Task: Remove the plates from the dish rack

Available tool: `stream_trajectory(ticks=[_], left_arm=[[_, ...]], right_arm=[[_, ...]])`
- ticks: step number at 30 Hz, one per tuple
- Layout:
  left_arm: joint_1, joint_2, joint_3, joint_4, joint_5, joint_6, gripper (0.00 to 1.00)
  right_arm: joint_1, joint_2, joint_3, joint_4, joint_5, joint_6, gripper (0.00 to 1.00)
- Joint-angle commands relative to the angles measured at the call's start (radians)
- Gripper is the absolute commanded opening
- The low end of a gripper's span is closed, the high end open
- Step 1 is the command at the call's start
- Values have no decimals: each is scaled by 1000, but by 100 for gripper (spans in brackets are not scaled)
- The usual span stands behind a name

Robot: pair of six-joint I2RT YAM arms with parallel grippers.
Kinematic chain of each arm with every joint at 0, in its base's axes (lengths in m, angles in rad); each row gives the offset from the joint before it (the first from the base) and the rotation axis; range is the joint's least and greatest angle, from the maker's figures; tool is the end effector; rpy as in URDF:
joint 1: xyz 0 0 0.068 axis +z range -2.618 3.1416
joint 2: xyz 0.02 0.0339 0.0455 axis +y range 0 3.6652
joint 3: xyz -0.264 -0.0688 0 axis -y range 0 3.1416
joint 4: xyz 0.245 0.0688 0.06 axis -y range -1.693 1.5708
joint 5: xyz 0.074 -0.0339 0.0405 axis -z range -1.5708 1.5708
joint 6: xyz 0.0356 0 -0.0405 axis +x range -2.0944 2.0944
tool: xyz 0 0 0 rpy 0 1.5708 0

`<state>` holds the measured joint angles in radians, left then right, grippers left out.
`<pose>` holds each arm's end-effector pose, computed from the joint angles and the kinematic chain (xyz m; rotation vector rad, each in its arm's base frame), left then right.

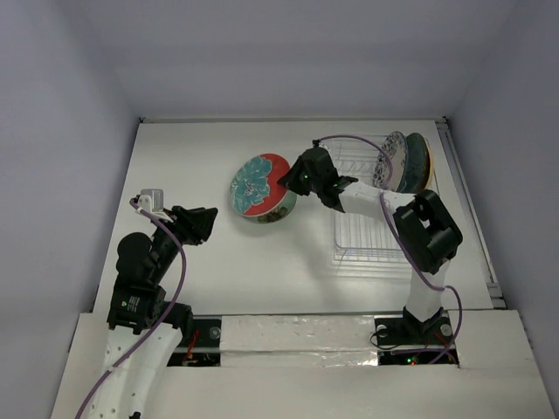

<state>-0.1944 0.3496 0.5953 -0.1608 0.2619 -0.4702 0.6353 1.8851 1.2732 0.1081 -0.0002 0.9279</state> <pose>0.0993 -0.0289 0.3309 0.0069 1.5322 -0.7275 0.3482 0.2567 0.2200 0.3233 2.1950 0.9232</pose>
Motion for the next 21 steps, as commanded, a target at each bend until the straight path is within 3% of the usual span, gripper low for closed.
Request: stream_trajectory(ticks=[1, 5, 9, 14, 17, 18, 21], left_arm=[[6, -8, 11, 52, 11, -4, 38], [6, -9, 11, 52, 11, -5, 38], [6, -9, 11, 50, 10, -4, 38], [6, -12, 11, 50, 11, -4, 38], [6, -12, 11, 50, 11, -5, 38], [6, -14, 11, 50, 11, -4, 38], [6, -14, 11, 52, 11, -4, 38]], right_arm=[[1, -40, 12, 255, -21, 80, 0], [1, -31, -26, 286, -37, 92, 3], [1, -12, -67, 295, -43, 95, 18], [1, -1, -103, 294, -43, 94, 26], [1, -3, -120, 280, -38, 74, 40], [1, -1, -120, 268, -35, 66, 50], [1, -6, -123, 225, -24, 29, 65]])
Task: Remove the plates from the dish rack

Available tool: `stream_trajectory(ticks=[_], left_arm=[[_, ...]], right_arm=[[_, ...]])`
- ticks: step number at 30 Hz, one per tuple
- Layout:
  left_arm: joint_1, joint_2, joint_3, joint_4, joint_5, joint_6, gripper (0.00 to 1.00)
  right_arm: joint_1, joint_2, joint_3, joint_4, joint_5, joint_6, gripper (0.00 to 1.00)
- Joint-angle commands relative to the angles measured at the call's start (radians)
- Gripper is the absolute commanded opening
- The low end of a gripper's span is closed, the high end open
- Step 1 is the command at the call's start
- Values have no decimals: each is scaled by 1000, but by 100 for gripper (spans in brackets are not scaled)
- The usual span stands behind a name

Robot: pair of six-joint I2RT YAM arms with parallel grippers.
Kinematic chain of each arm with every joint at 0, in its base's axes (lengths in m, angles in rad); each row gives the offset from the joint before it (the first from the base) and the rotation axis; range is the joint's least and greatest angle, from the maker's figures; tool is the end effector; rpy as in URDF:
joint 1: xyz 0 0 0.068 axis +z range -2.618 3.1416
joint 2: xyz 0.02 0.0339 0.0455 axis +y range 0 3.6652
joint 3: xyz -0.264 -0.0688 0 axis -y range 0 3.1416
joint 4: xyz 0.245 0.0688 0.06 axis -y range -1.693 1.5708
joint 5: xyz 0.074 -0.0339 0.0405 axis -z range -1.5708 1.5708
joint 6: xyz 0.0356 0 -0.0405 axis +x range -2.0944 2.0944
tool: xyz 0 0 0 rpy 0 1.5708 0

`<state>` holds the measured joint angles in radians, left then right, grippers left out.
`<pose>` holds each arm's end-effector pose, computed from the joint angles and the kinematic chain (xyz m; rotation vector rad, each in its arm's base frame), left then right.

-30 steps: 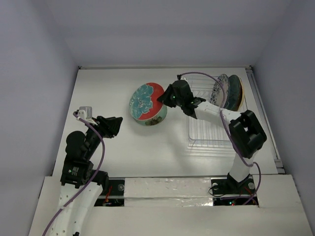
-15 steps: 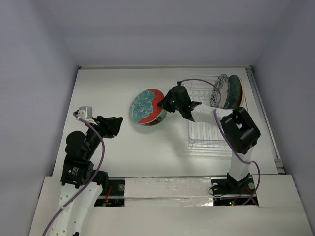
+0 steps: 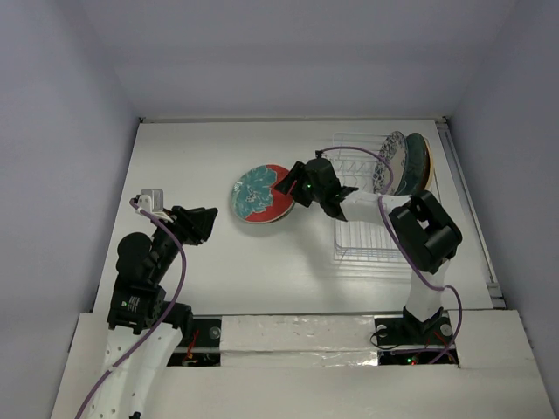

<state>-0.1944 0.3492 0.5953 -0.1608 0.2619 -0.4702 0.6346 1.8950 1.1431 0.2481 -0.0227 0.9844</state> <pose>0.0992 -0.0289 0.3309 0.0070 1.5318 -0.7275 0.3378 0.2497 0.1873 0.3745 2.2054 0.9740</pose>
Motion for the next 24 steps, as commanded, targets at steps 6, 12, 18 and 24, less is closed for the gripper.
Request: stream_trajectory(ticks=[6, 12, 18, 24], left_arm=[[6, -15, 12, 52, 11, -4, 38], [6, -13, 12, 52, 14, -4, 38], [6, -13, 12, 52, 19, -4, 38], [6, -15, 12, 55, 19, -4, 38]], right_arm=[[2, -20, 27, -10, 17, -108, 79], [2, -20, 78, -151, 96, -200, 91], [2, 4, 133, -282, 141, -280, 95], [2, 24, 155, -320, 127, -314, 99]])
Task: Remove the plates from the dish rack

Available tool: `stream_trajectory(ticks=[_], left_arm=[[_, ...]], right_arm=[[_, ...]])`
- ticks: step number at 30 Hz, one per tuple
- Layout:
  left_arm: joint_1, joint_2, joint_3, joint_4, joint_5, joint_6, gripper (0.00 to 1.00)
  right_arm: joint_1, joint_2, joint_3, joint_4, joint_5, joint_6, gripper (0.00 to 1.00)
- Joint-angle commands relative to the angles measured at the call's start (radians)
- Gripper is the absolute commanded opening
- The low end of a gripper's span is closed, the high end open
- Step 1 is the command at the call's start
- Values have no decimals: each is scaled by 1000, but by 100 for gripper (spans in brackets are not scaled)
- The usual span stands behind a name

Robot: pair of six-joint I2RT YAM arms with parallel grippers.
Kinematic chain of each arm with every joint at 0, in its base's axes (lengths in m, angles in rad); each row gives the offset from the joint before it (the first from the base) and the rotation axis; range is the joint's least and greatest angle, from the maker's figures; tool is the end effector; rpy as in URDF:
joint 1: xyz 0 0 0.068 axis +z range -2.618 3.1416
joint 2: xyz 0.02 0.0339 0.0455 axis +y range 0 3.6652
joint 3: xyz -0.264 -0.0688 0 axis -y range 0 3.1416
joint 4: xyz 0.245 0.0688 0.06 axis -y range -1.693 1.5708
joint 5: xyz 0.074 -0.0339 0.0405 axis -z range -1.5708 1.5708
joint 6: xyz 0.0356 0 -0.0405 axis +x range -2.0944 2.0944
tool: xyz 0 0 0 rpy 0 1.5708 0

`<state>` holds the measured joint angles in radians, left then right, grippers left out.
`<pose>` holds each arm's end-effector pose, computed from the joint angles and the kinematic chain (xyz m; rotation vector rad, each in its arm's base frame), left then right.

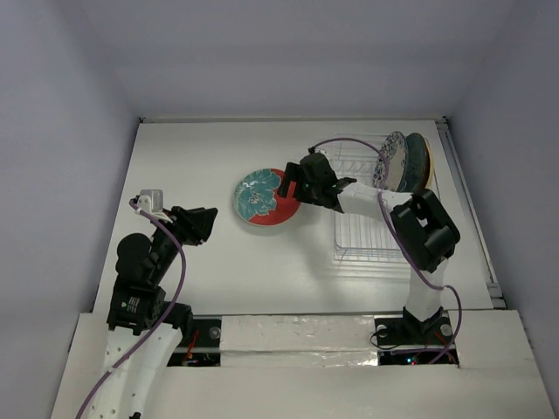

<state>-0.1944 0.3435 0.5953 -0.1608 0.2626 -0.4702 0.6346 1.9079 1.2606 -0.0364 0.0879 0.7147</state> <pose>0.0980 -0.0287 0.3314 0.0088 1.5262 -0.7283 0.3431 0.2487 0.1936 0.1417 2.3228 0.6106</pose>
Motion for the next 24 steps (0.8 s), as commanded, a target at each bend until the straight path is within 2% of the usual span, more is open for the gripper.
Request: stream_trajectory(ticks=[1, 9, 11, 12, 13, 15, 16, 17, 18, 21, 22, 23, 24], left_arm=[[6, -9, 11, 53, 17, -5, 38], [6, -11, 11, 53, 17, -5, 38], [6, -9, 12, 53, 17, -4, 38], [6, -9, 11, 55, 17, -5, 38], [6, -9, 11, 53, 17, -5, 38], [6, -8, 11, 55, 18, -5, 37], [6, -8, 11, 55, 18, -4, 35], [6, -8, 9, 58, 26, -2, 29], [6, -8, 9, 58, 29, -2, 19], [6, -9, 9, 56, 21, -1, 3], [6, -6, 11, 55, 17, -1, 0], [6, -6, 12, 52, 10, -1, 0], [6, -6, 11, 52, 7, -1, 0]], right_arm=[[2, 2, 36, -42, 21, -53, 99], [20, -242, 16, -114, 110, -130, 97], [20, -337, 2, -135, 142, -155, 90], [20, -374, -4, -140, 156, -167, 83], [20, -410, -12, -149, 220, -178, 62], [20, -518, -21, -212, 335, -208, 28], [20, -547, -21, -239, 448, -224, 10], [-16, -593, -20, -293, 493, -250, 5], [-35, -612, -20, -321, 533, -257, 0], [-119, -679, -39, -390, 610, -287, 0], [-139, -696, -49, -399, 637, -291, 0], [-183, -717, -62, -414, 644, -300, 4], [-208, -718, -63, -422, 641, -305, 15]])
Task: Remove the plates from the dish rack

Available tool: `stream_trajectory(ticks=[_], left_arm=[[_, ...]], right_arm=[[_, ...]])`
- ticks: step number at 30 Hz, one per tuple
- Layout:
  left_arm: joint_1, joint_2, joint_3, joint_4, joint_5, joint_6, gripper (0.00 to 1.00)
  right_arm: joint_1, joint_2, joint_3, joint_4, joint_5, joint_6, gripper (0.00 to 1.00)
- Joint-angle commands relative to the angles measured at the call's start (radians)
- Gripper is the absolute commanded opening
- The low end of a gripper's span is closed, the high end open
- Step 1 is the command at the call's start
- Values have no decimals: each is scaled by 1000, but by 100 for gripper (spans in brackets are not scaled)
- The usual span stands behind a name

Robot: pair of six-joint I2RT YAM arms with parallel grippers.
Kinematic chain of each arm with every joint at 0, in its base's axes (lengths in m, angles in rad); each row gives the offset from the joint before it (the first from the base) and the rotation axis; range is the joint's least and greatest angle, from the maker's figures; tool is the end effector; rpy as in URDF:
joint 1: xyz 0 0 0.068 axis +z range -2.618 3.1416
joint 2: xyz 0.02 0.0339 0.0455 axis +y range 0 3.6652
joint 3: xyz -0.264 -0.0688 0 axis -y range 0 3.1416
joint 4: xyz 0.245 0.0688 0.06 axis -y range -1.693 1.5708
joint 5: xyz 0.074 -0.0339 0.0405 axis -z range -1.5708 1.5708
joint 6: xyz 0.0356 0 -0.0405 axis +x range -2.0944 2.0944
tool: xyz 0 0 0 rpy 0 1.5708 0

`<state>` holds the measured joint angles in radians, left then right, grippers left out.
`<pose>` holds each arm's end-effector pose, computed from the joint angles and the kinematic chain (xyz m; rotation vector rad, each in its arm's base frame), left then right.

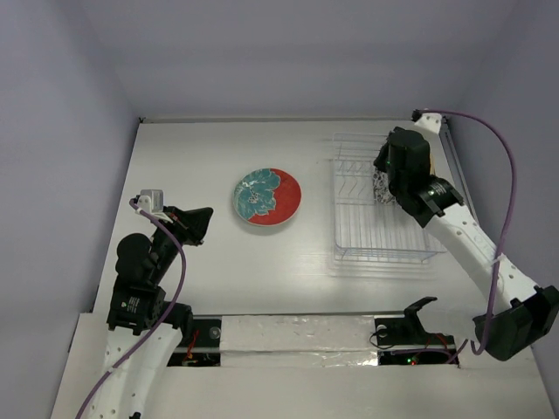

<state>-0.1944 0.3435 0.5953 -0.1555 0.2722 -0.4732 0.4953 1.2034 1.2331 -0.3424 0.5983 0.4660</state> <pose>0.0978 -0.0290 0.3320 0.0157 1.5222 -0.7379 0.2442 0.1091 0.3953 0.3744 1.7905 0.1124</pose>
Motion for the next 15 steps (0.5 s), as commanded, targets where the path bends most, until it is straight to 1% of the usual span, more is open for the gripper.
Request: stream_trajectory(ticks=[1, 2, 3, 5, 6, 9, 12, 13, 15], left_arm=[[6, -5, 14, 45, -4, 4, 0], [6, -5, 15, 42, -10, 4, 1], [6, -5, 15, 40, -11, 5, 8], [6, -6, 17, 39, -11, 4, 15], [6, -5, 17, 40, -11, 4, 21], [6, -1, 15, 40, -10, 5, 28], [6, 0, 18, 39, -8, 7, 30], [6, -1, 18, 37, -10, 7, 30], [15, -1, 18, 39, -10, 10, 31]], right_arm=[[-93, -18, -46, -122, 123, -64, 43], [-112, -16, -50, -132, 115, -79, 53], [-138, -8, -53, -138, 121, -82, 66], [-159, 24, -61, -148, 135, -92, 72], [-175, 34, -66, -142, 132, -96, 73], [-185, 94, -84, -84, 94, -109, 72], [-225, 188, -69, -61, 96, -106, 65], [-236, 209, -61, -60, 101, -105, 60], [-236, 266, -37, -49, 107, -109, 57]])
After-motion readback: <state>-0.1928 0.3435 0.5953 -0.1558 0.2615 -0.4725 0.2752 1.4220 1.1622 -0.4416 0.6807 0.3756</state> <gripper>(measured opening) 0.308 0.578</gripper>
